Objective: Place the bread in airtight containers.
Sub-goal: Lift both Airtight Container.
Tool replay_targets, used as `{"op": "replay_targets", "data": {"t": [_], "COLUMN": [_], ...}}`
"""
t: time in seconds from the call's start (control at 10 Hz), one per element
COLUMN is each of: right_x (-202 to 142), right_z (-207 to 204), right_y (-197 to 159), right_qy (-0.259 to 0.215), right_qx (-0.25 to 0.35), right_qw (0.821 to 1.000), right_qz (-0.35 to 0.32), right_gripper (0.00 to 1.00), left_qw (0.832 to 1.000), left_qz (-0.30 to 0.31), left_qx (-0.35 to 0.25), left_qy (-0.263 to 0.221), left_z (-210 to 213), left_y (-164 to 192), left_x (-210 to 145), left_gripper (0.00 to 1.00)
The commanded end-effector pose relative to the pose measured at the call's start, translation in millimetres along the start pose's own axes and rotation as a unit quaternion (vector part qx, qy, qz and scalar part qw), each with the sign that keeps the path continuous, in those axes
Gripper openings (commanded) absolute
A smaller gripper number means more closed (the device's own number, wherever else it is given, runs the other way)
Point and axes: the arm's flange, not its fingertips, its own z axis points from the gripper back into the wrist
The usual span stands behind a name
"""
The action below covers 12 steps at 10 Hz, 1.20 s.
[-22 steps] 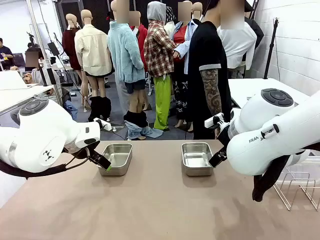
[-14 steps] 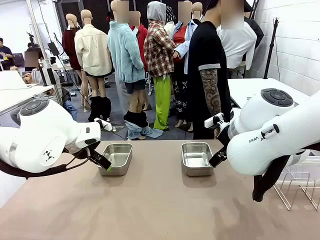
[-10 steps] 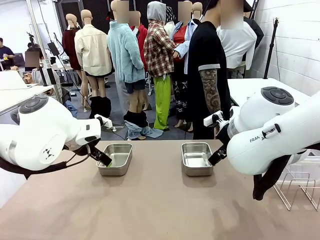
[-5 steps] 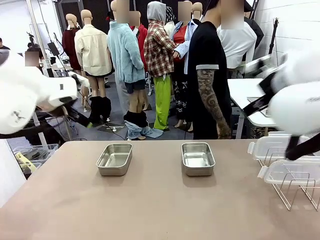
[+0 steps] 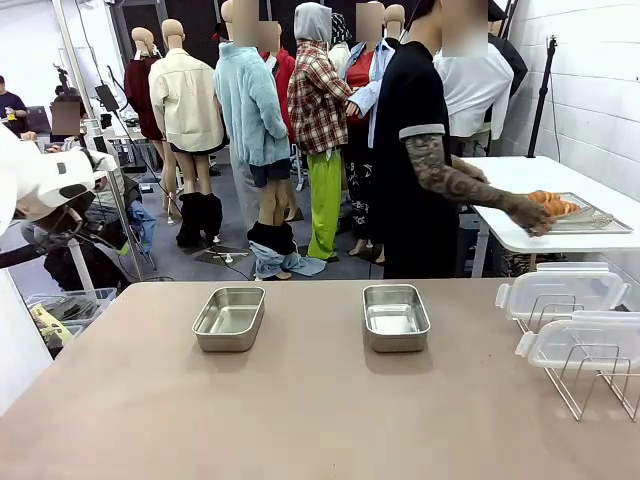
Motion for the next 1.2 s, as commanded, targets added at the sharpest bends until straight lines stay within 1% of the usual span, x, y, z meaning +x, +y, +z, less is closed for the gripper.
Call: {"op": "replay_targets", "data": {"t": [0.0,0.1,0.2,1.1], "right_x": [-52.5,-54.3,-16.4,-16.4], "right_z": [-37.3,-46.5,-11.1,-11.1], "right_y": [-1.6,-0.3,-24.4,-24.4], "right_qy": [0.026,0.046,0.019,0.019], "right_qx": [0.013,0.009,0.002,0.002], "right_qw": [0.999,0.999,1.000,1.000], "right_qz": [-0.015,-0.014,-0.019,-0.019], "right_gripper": [1.00,1.00,1.00,1.00], "left_qw": [1.000,0.999,1.000,1.000], "left_qz": [0.008,0.009,0.011,0.011], "left_qx": [-0.015,-0.031,-0.003,-0.003], "left_qy": [0.004,0.004,0.005,0.005], "left_z": [-12.6,-20.1,-6.2,-6.2], "left_y": [12.1,10.4,7.1,7.1], "left_x": [7.9,9.1,-0.8,-0.8], "left_gripper": [1.00,1.00,1.00,1.00]}}
